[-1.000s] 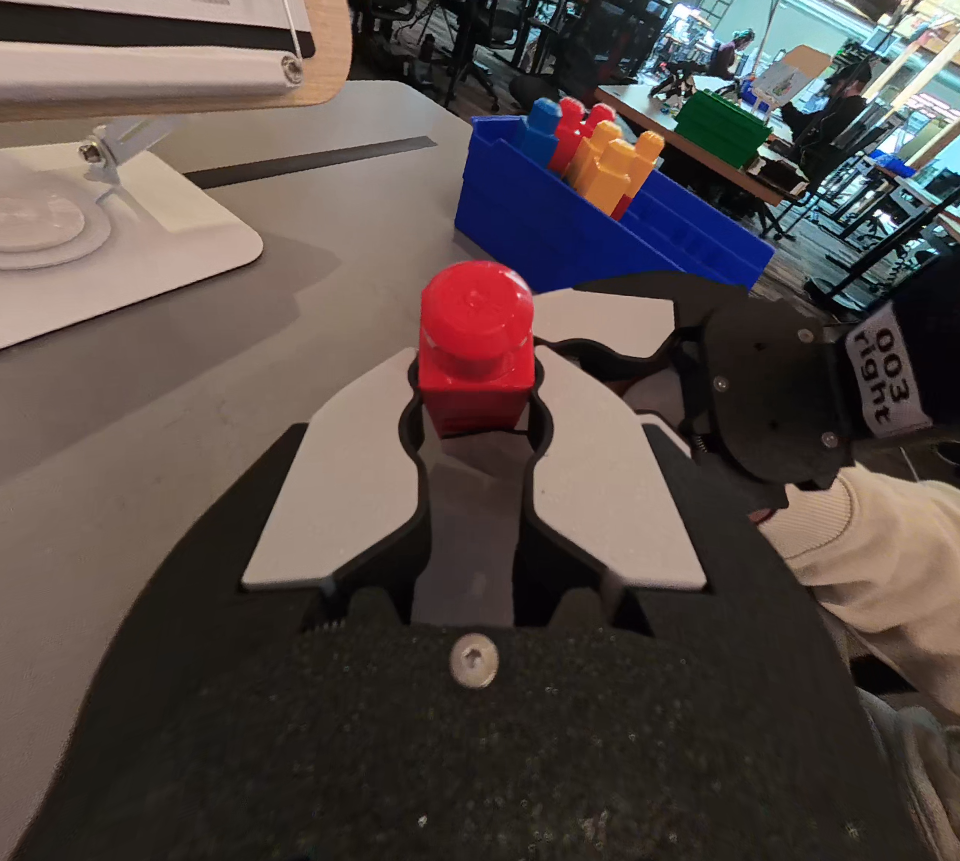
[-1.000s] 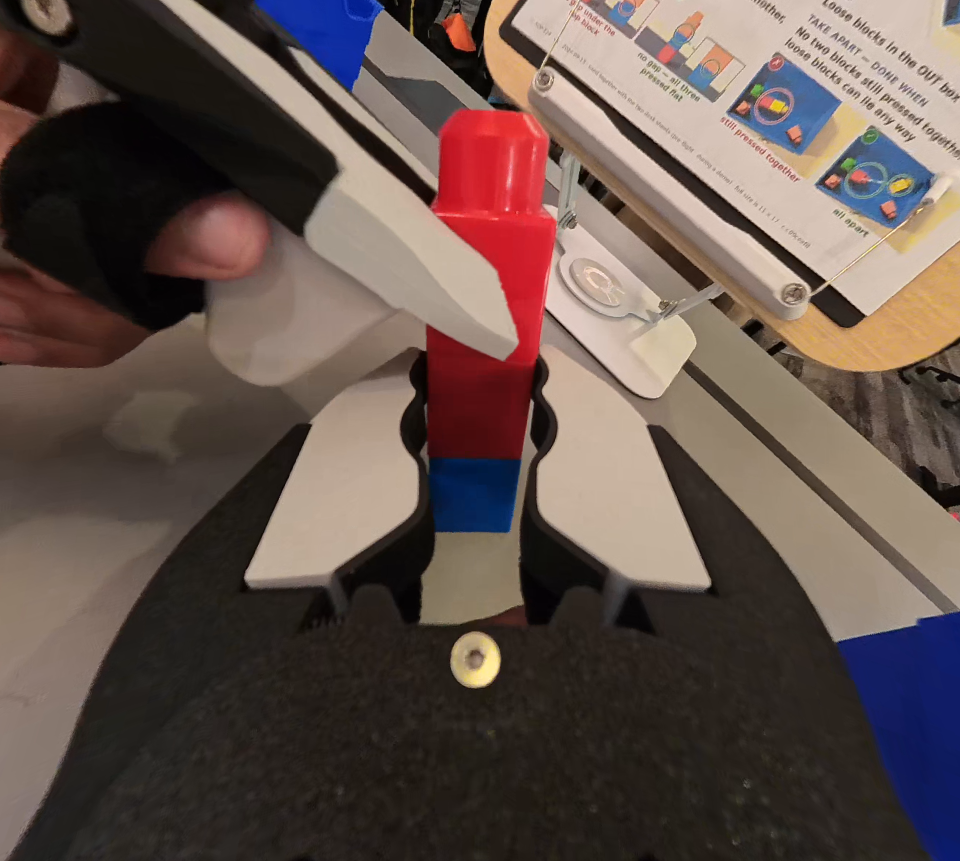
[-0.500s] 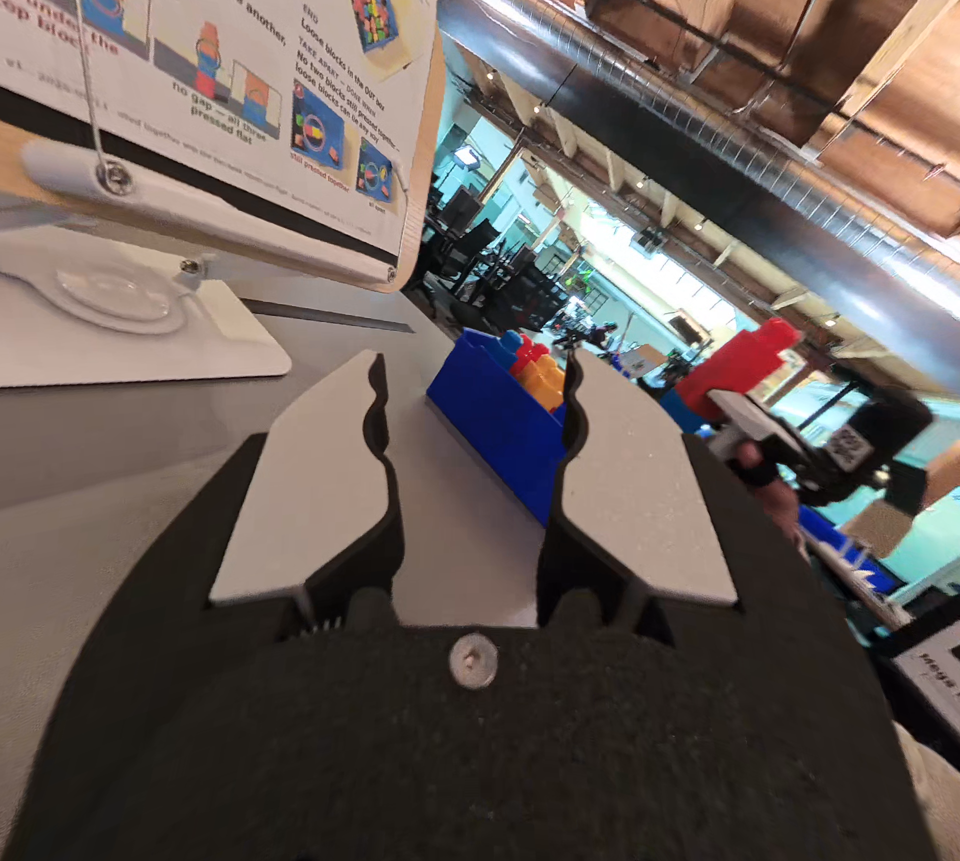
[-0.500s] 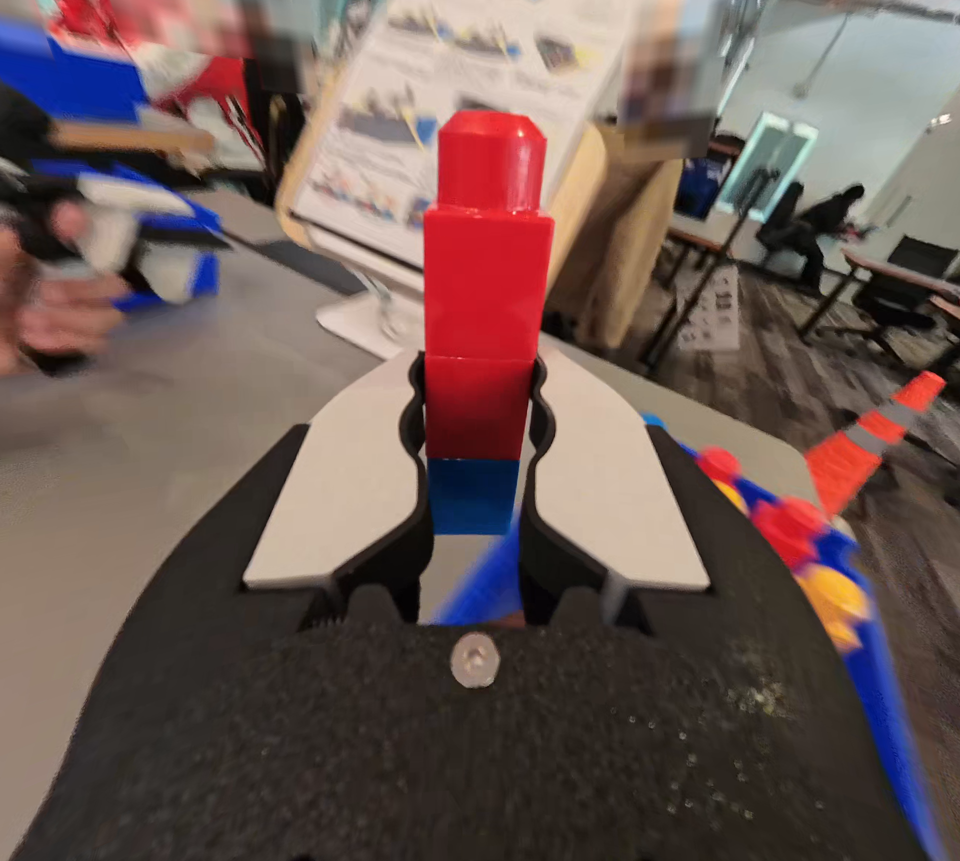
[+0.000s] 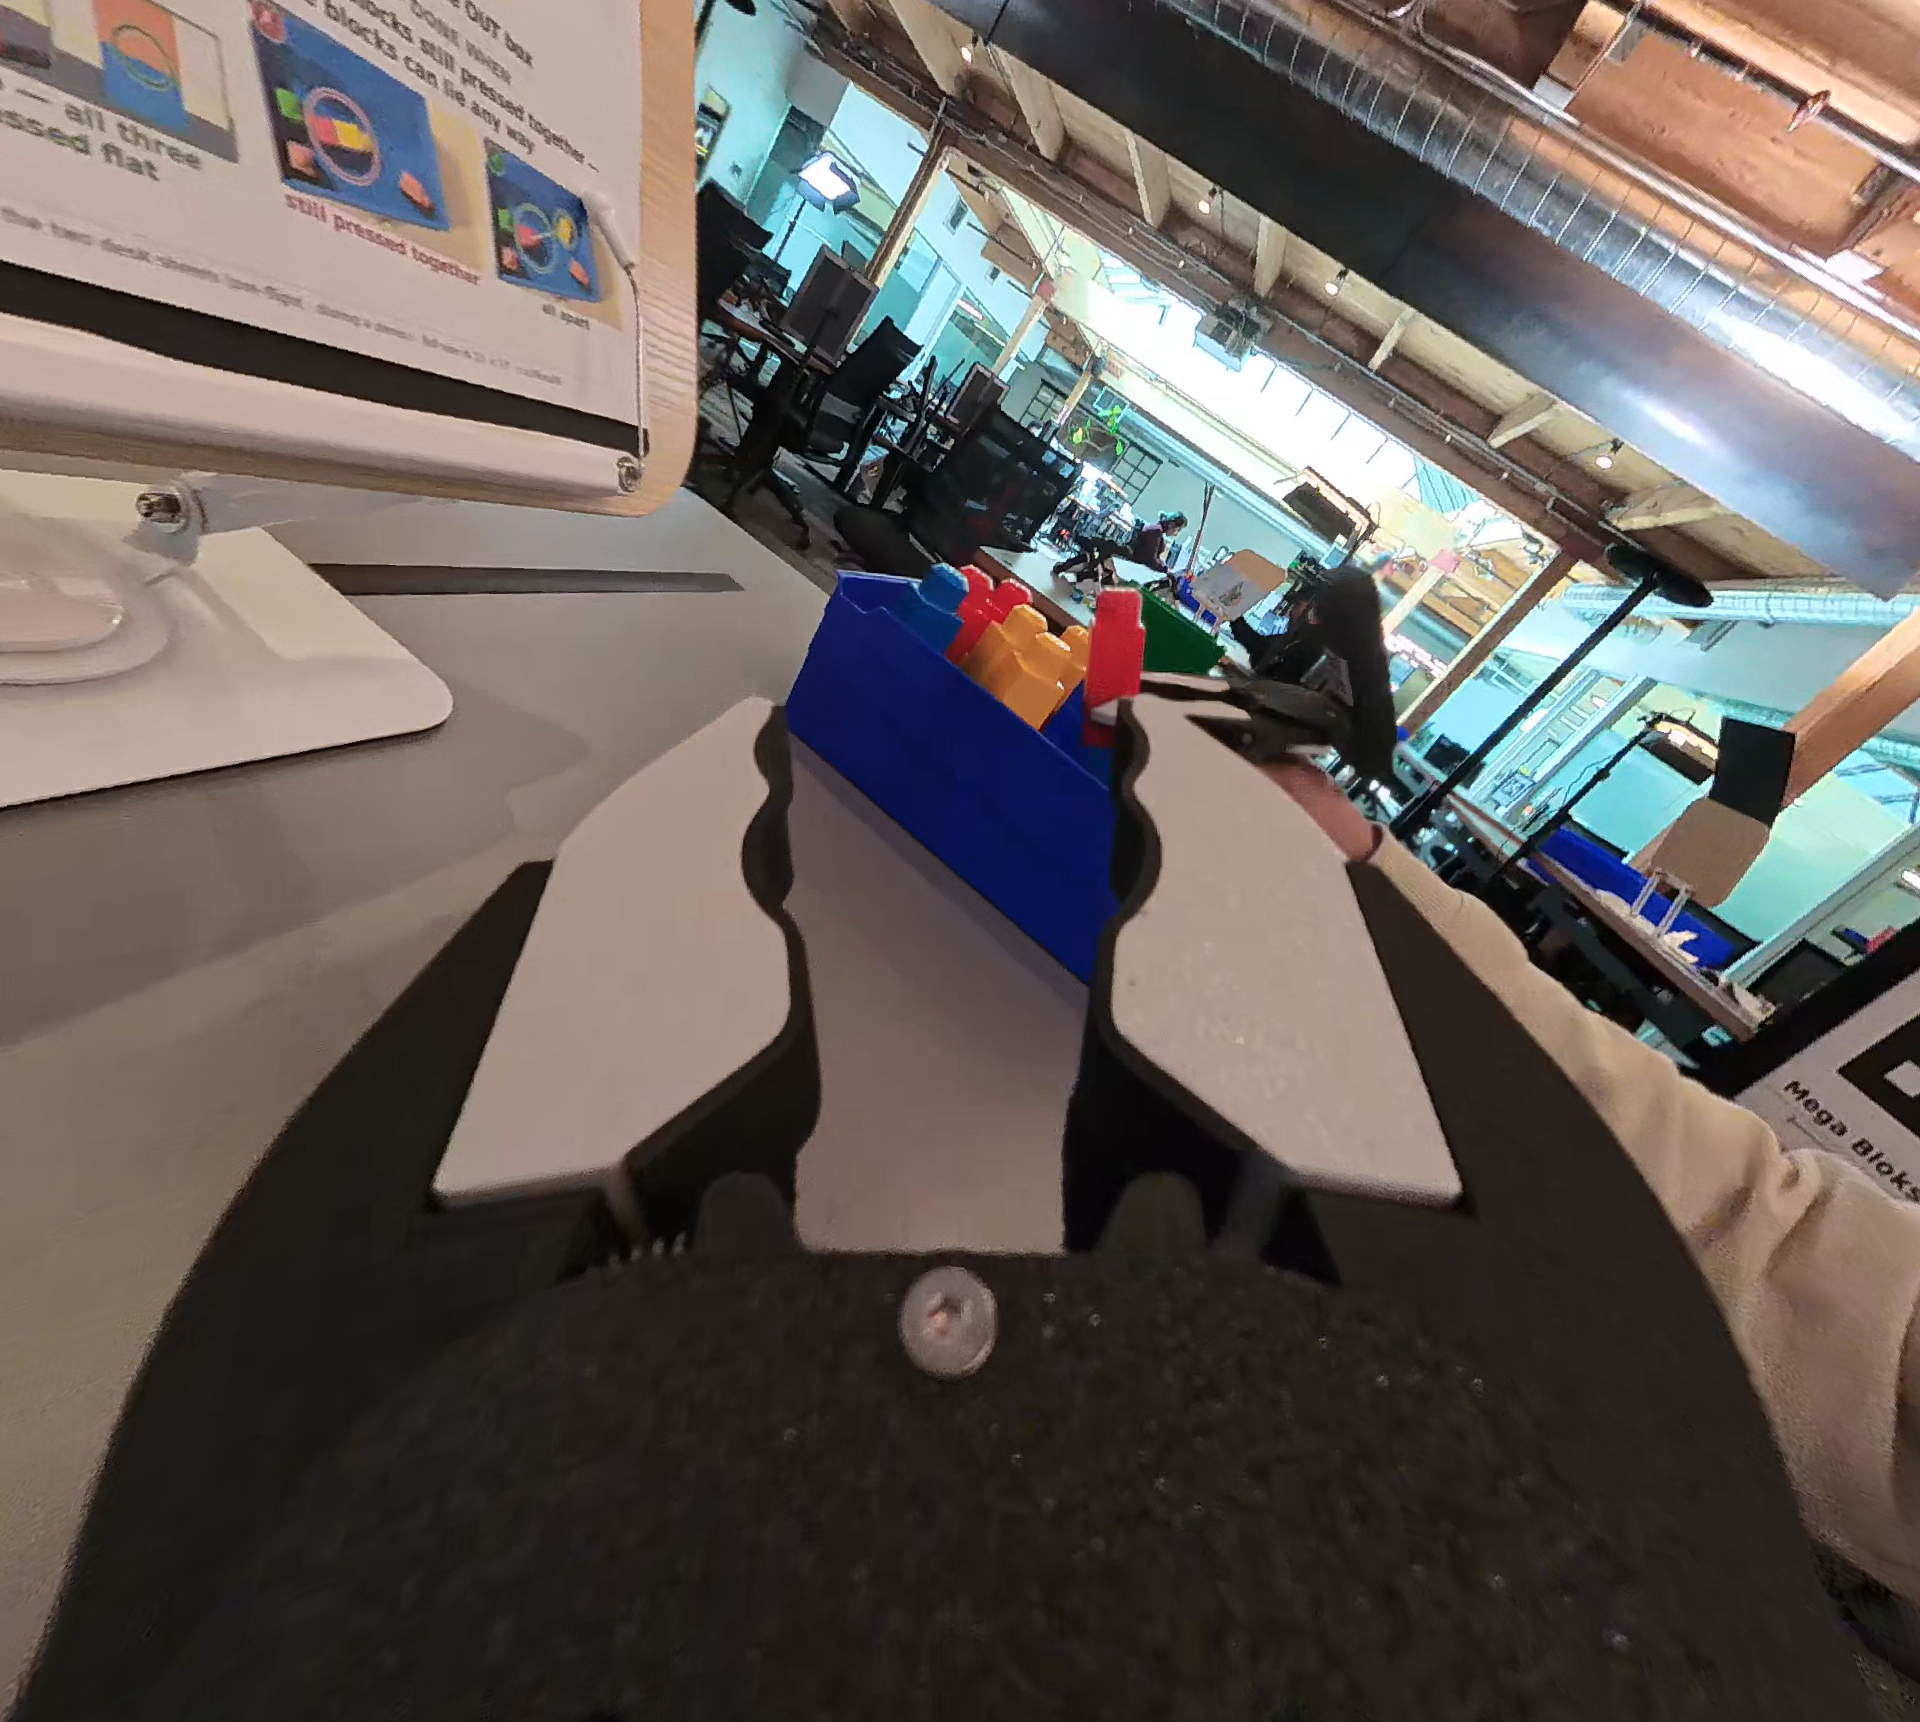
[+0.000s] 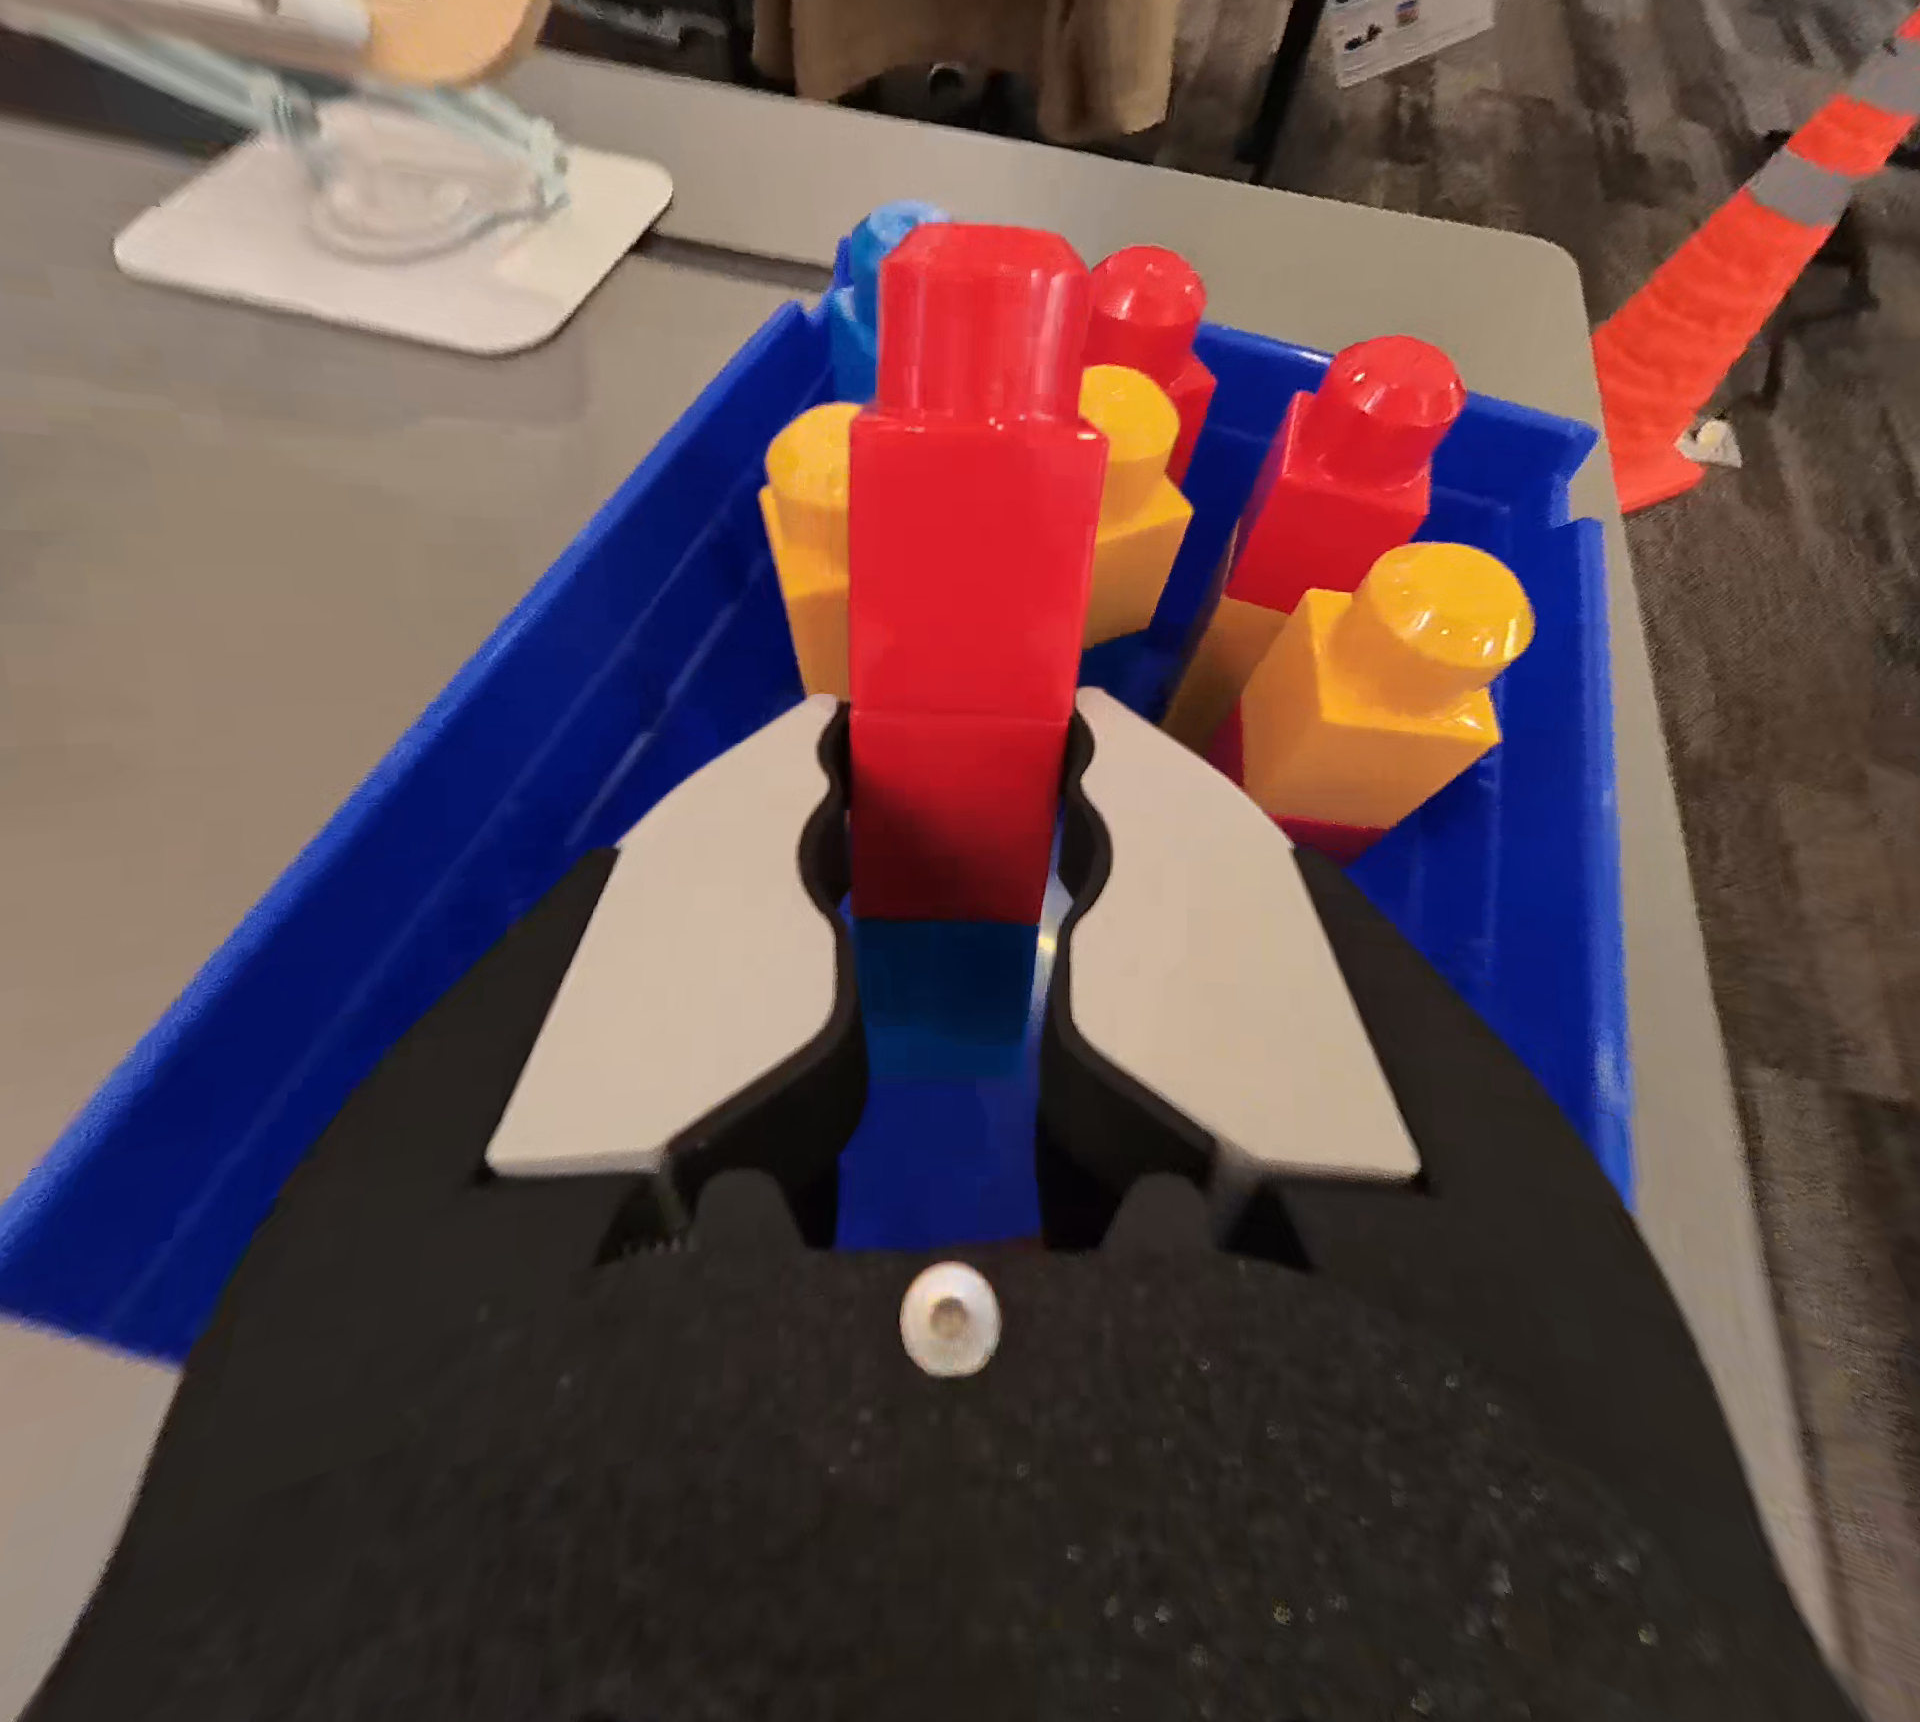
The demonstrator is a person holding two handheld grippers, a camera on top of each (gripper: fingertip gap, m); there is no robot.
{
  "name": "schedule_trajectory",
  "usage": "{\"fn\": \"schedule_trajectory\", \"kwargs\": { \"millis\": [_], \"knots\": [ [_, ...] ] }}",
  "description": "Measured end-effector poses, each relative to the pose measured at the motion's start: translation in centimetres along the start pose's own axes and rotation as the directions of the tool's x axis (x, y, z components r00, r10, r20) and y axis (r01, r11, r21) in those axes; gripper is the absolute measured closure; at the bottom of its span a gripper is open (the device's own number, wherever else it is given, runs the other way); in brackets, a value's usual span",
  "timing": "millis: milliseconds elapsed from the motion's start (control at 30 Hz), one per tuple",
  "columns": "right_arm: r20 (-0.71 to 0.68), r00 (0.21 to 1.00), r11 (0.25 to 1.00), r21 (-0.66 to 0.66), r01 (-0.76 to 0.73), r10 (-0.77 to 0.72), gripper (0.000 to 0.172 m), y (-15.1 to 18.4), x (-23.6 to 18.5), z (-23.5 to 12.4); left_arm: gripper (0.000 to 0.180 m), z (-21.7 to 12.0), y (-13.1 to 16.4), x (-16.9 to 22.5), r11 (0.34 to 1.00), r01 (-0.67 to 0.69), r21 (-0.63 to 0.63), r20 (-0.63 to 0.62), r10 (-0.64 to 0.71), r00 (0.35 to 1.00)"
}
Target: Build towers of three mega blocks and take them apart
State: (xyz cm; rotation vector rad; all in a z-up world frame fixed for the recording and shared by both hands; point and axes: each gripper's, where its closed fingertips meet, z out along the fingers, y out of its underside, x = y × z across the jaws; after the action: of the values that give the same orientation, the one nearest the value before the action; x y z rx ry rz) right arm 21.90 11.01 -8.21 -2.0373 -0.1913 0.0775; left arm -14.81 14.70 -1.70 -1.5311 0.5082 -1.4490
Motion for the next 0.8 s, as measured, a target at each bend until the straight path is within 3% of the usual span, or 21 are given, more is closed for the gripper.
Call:
{"fn": "schedule_trajectory", "kwargs": {
  "millis": [100, 233, 600, 800],
  "knots": [
    [-0.059, 0.996, 0.997, 0.037, -0.069, 0.071, 0.134, 0.6, 1.6, 1.5, 0.123, 0.3, 0.6, 0.0, 0.999, -0.036, -0.023, 0.02, 0.036, 0.999],
    [-0.04, 0.989, 0.989, 0.044, -0.143, 0.145, 0.134, 1.6, 2.4, 3.1, 0.123, 0.7, 1.0, 0.6, 0.999, -0.031, -0.041, -0.011, 0.031, 0.999],
    [-0.077, 0.996, 0.998, -0.037, -0.054, 0.051, 0.134, 3.5, 3.2, 5.4, 0.123, 1.1, 1.7, 1.6, 0.991, -0.107, -0.082, -0.021, 0.106, 0.994],
    [-0.053, 0.996, 0.996, -0.054, -0.074, 0.071, 0.134, 4.0, 3.1, 5.2, 0.123, 1.3, 2.1, 1.9, 0.989, -0.115, -0.096, -0.032, 0.113, 0.993]
  ]
}}
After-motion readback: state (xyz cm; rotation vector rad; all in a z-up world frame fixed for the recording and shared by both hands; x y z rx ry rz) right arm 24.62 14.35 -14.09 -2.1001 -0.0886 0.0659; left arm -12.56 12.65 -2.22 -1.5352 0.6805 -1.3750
